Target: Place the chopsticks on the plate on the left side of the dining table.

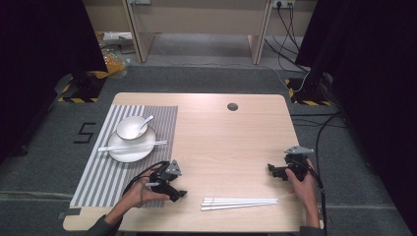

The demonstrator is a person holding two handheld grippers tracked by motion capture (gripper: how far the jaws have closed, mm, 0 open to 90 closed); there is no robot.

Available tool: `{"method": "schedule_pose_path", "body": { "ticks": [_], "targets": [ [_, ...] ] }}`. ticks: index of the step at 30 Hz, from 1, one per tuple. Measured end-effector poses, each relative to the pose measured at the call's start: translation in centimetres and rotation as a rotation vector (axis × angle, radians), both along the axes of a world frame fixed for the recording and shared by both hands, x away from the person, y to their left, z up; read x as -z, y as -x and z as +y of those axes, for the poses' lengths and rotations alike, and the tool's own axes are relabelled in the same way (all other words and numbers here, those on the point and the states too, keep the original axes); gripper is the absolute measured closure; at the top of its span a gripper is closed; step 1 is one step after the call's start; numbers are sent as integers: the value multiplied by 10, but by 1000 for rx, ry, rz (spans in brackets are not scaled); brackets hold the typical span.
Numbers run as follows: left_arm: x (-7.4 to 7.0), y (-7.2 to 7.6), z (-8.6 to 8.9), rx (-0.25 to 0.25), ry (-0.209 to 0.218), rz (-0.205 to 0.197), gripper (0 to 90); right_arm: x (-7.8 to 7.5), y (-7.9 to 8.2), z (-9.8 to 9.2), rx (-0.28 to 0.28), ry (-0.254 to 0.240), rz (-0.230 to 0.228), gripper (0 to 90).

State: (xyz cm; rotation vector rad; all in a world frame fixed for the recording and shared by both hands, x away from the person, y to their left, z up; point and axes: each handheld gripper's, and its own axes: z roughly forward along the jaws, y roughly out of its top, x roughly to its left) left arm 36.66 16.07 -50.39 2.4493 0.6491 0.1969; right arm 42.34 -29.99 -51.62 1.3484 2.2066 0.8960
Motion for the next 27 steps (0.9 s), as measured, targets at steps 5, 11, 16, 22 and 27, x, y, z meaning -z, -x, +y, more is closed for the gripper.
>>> {"method": "schedule_pose_path", "body": {
  "ticks": [5,11,16,22,27],
  "targets": [
    [5,9,8,-27,48,-19,137,0,0,0,0,0,0,2],
    [7,15,11,-32,70,-32,130,0,0,0,0,0,0,2],
    [9,21,14,-46,97,-49,129,0,0,0,0,0,0,2],
    [16,31,22,-52,168,-92,130,0,0,0,-1,1,-1,3],
    [19,35,27,-54,194,-106,133,0,0,0,-3,3,0,2]
  ]
}}
